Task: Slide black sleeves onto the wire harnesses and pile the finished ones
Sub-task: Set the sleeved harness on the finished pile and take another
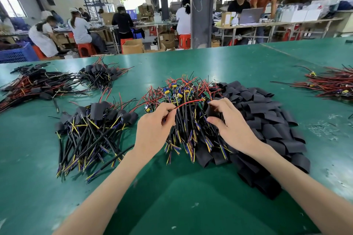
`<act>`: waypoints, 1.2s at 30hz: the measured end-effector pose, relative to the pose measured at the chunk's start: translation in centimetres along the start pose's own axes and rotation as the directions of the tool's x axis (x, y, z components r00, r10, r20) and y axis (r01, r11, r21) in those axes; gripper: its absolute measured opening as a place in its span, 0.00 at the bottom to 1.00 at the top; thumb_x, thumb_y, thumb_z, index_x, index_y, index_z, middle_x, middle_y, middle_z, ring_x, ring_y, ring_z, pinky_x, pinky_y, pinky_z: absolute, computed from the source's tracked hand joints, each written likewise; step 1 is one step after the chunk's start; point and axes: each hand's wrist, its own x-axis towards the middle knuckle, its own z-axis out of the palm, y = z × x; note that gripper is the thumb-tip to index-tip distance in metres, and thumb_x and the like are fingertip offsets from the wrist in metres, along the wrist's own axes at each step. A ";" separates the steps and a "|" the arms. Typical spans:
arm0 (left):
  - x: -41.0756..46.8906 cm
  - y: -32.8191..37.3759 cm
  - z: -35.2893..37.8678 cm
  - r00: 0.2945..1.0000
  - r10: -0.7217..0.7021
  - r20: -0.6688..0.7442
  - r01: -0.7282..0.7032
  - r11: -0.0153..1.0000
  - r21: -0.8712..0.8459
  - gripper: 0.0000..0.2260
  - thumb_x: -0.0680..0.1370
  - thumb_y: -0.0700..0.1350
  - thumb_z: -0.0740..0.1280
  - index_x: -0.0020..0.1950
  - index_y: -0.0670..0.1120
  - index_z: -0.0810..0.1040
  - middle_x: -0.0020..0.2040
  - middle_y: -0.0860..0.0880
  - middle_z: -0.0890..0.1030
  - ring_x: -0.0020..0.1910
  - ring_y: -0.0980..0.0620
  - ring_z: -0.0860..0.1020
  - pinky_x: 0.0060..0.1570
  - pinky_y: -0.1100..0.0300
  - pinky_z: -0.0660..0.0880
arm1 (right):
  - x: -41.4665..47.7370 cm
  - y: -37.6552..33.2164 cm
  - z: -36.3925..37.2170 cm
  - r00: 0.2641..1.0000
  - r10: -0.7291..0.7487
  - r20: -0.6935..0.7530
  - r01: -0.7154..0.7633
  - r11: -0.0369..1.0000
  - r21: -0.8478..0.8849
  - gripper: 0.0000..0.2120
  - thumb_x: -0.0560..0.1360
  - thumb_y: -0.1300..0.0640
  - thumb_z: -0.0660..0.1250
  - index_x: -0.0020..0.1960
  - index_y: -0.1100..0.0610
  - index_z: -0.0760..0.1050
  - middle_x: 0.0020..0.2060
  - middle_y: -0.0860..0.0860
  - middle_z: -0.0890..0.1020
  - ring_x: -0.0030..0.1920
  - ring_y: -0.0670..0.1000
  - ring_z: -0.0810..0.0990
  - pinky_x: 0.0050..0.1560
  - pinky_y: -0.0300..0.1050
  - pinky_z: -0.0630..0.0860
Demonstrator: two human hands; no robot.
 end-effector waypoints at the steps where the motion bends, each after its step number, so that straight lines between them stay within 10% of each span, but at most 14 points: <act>1: 0.0 0.1 0.0 1.000 0.011 0.010 -0.011 1.000 0.018 0.02 0.78 0.40 0.66 0.49 0.44 0.78 0.29 0.51 0.80 0.26 0.50 0.74 0.33 0.53 0.75 | 0.0 0.0 0.0 1.000 -0.003 -0.003 0.003 1.000 0.009 0.16 0.76 0.62 0.66 0.63 0.62 0.70 0.52 0.51 0.71 0.50 0.46 0.70 0.51 0.27 0.62; 36: -0.2 -0.2 0.0 0.992 0.128 -0.004 -0.123 0.966 0.229 0.03 0.75 0.44 0.67 0.44 0.48 0.81 0.25 0.52 0.75 0.22 0.50 0.69 0.23 0.58 0.71 | 0.0 -0.3 0.2 0.997 0.009 -0.082 -0.006 0.999 0.034 0.17 0.74 0.61 0.69 0.62 0.61 0.72 0.51 0.49 0.72 0.47 0.38 0.68 0.52 0.20 0.59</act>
